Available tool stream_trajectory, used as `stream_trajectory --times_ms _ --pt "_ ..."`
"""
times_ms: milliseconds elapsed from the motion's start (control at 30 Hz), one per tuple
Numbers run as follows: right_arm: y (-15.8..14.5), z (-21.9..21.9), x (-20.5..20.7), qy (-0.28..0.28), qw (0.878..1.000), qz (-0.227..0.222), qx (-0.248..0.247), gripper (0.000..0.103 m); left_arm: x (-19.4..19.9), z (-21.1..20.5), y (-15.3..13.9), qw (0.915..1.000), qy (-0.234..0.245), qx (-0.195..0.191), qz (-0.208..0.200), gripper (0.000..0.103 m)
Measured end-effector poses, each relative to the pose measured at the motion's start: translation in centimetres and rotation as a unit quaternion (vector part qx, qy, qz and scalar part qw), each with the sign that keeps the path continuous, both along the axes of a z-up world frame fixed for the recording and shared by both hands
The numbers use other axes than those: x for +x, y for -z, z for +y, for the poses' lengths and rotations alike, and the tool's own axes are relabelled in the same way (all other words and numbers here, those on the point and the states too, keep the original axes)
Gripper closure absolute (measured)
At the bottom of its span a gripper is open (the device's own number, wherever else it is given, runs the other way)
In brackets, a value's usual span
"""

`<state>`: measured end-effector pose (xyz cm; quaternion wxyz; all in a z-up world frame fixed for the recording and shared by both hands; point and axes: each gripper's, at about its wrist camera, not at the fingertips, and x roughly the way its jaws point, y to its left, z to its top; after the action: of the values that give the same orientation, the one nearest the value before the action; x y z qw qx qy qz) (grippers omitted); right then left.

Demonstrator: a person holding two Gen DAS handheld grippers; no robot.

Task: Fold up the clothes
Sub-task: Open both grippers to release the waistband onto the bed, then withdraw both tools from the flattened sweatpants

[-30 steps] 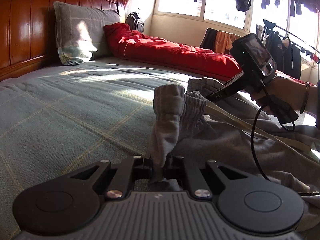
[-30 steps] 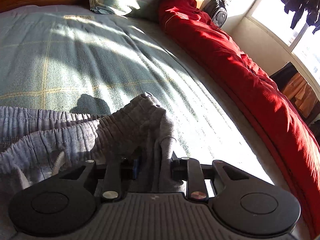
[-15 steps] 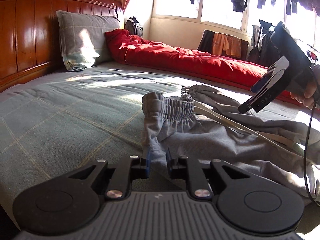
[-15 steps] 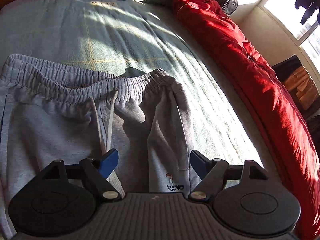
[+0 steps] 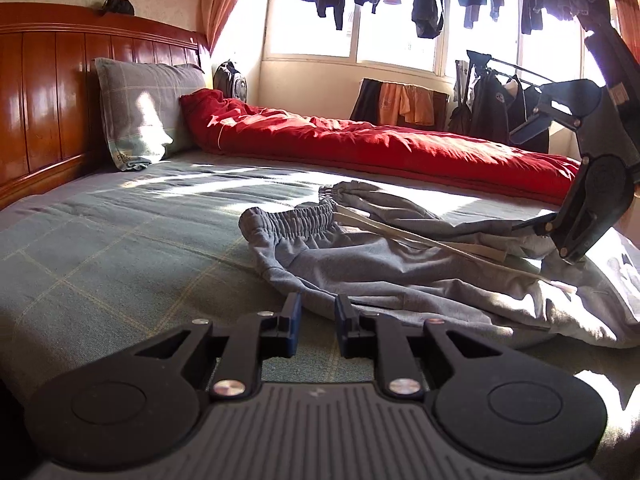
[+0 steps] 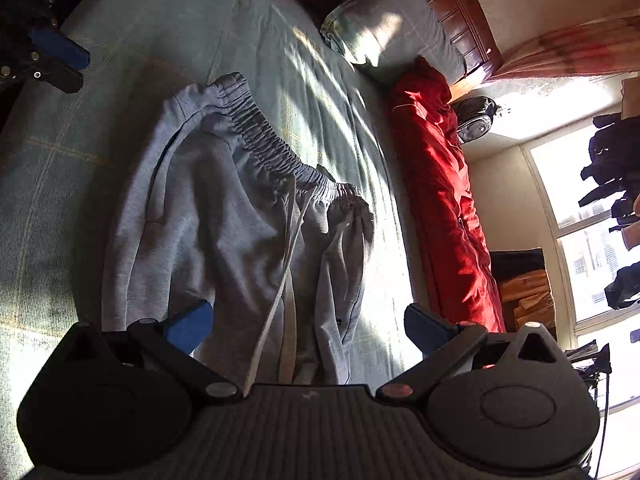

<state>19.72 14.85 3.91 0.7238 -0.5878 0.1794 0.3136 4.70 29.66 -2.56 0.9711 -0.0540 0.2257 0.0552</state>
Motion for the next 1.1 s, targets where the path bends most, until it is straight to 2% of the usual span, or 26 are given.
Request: stream_trajectory --times_ms 133,300,467,567,700,933,1100 --pt "1.5 -1.8 -1.5 0.043 0.998 0.011 -0.044 0.000 -0.6 -0.6 0.0 0.9998 0.015 0.006 0.008 0.079" --pt "2.2 -5.1 -3.5 0.062 0.995 0.047 -0.054 0.000 -0.9 -3.2 -1.2 0.9986 0.041 0.029 0.014 0.079" --pt "1.5 -8.8 -4.4 0.058 0.996 0.057 -0.028 0.003 -1.6 -6.3 -2.2 0.9966 0.058 0.056 0.019 0.078" --pt "0.8 -10.7 -3.6 0.072 0.995 0.073 -0.001 0.015 -1.9 -8.0 -2.5 0.9947 0.067 0.074 0.025 0.078" --pt "0.0 -12.7 -2.2 0.091 0.992 0.083 0.036 0.016 -2.0 -9.8 -2.8 0.9925 0.074 0.092 0.032 0.078" --pt "0.0 -15.3 -1.7 0.113 0.987 0.089 0.070 0.016 -0.6 -11.7 -2.0 0.9914 0.089 0.082 0.050 0.078" --pt "-0.2 -17.2 -2.9 0.117 0.987 0.086 0.067 0.016 -0.1 -12.9 -1.5 0.9895 0.109 0.077 0.055 0.077"
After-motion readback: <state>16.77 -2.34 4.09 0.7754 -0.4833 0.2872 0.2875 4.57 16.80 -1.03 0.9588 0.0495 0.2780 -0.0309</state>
